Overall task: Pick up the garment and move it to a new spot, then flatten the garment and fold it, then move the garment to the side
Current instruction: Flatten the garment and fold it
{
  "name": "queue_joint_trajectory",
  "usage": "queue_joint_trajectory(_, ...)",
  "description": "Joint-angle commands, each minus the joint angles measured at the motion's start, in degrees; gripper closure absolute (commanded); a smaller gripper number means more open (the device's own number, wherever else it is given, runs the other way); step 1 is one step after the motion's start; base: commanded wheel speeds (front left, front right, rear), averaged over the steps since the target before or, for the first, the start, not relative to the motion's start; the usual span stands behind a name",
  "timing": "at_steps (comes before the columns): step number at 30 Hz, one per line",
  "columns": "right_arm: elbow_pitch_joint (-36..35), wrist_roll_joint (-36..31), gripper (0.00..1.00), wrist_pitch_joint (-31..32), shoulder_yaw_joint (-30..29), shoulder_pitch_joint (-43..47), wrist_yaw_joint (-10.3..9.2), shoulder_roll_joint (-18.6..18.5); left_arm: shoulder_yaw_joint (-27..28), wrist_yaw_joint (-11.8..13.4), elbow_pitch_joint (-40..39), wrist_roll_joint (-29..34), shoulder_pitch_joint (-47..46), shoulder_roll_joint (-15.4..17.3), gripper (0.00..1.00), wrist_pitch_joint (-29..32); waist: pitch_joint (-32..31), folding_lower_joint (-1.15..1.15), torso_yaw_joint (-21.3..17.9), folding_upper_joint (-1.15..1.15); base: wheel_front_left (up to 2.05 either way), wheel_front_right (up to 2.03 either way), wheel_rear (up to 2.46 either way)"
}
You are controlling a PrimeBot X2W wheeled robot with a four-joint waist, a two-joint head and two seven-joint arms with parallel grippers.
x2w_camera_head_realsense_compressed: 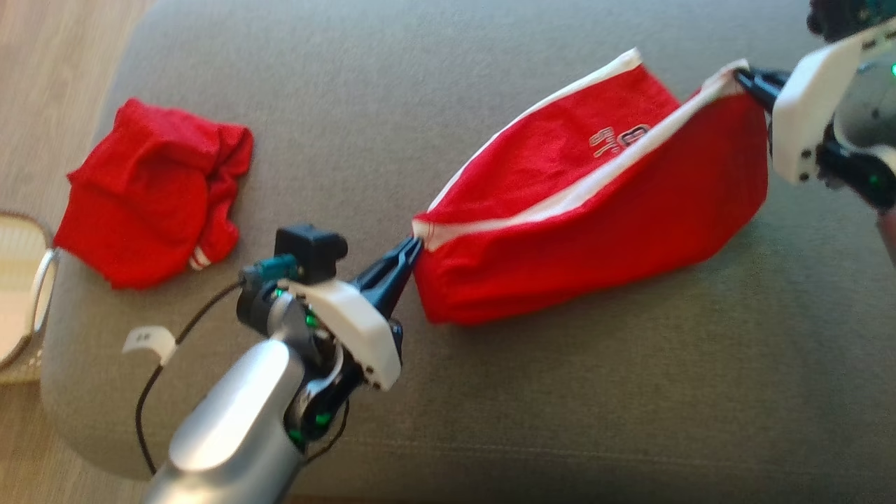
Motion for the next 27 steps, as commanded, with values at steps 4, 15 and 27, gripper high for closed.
queue_joint_trajectory(4,2.78,-0.78,1.00,-3.43,0.90,-5.47,-0.02,1.70,3.26,-0.03,1.97,-0.32,-5.32,-1.14,1.00,-2.82,4.29,-0.02,3.23,0.00,0.00,0.00,0.00)
queue_joint_trajectory(15,15.42,-4.09,1.00,-13.27,4.76,-13.55,-0.02,4.86,2.86,-0.66,11.11,0.72,-11.06,-4.61,1.00,-8.10,8.21,-0.02,5.17,0.00,0.00,0.00,0.00)
queue_joint_trajectory(27,26.35,-6.73,1.00,-21.31,6.48,-20.15,-0.02,7.48,1.88,-1.56,16.08,0.00,-15.09,-7.07,1.00,-12.34,11.04,-0.02,5.96,0.00,0.00,0.00,0.00)
